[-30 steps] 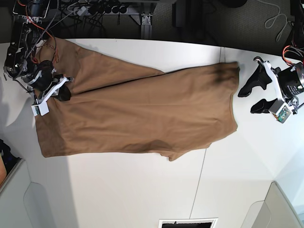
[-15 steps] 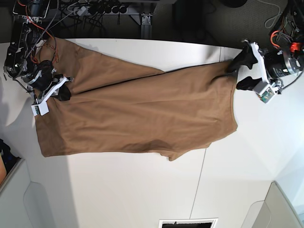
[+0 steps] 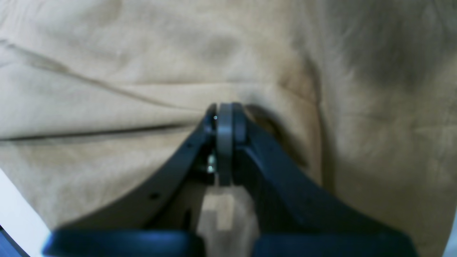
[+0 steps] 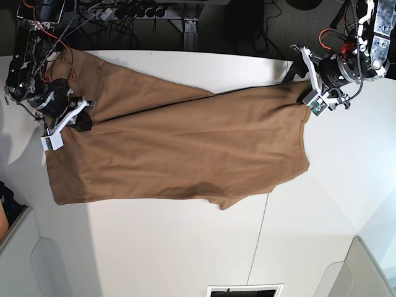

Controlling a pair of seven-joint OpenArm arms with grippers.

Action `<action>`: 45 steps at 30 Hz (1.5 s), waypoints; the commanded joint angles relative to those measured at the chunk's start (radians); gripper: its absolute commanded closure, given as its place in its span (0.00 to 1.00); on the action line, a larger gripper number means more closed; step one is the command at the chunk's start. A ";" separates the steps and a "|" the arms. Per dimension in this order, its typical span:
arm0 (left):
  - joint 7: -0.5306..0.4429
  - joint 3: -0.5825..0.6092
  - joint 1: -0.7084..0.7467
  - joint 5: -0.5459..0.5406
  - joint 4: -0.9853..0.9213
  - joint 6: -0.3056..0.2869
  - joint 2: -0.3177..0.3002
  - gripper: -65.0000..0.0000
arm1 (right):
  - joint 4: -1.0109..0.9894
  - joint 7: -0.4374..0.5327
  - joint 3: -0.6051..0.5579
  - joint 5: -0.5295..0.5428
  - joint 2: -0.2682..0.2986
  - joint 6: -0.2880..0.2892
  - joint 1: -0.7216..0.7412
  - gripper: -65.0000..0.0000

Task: Layout the t-shirt on the table in an organized manner, then fold the t-shirt properly
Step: 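Grasp the shirt edge near the left gripper and pull it inward, then drag the grasped shirt edge with the left gripper to smooth it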

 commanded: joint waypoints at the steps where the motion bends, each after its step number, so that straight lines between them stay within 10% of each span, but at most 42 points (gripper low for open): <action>1: -0.022 0.003 -0.008 -0.003 0.012 0.000 -0.008 0.40 | 0.006 -0.015 0.004 -0.013 0.014 -0.007 0.005 1.00; 9: -0.093 0.113 -0.028 0.116 -0.011 0.000 -0.007 0.44 | 0.006 -0.015 0.004 0.008 0.014 -0.006 0.005 1.00; 14: -0.092 0.142 -0.097 0.191 -0.028 0.000 -0.008 1.00 | 0.006 -0.016 0.004 0.008 0.014 -0.006 0.005 1.00; 32: -0.105 0.179 -0.386 0.085 -0.052 -0.072 -0.012 1.00 | 0.006 -0.020 0.004 0.007 0.014 -0.006 0.005 1.00; 38: -0.145 0.298 -0.486 0.086 -0.225 -0.043 -0.008 0.51 | 0.006 -0.021 0.004 0.006 0.014 -0.006 0.005 1.00; 42: 0.032 0.313 -0.505 -0.010 -0.236 0.007 -0.011 0.50 | 0.006 -0.022 0.004 0.007 0.014 -0.006 0.005 1.00; 45: 0.113 0.313 -0.491 -0.130 -0.169 -0.072 -0.013 0.50 | 0.006 -0.021 0.004 0.008 0.014 -0.006 0.005 1.00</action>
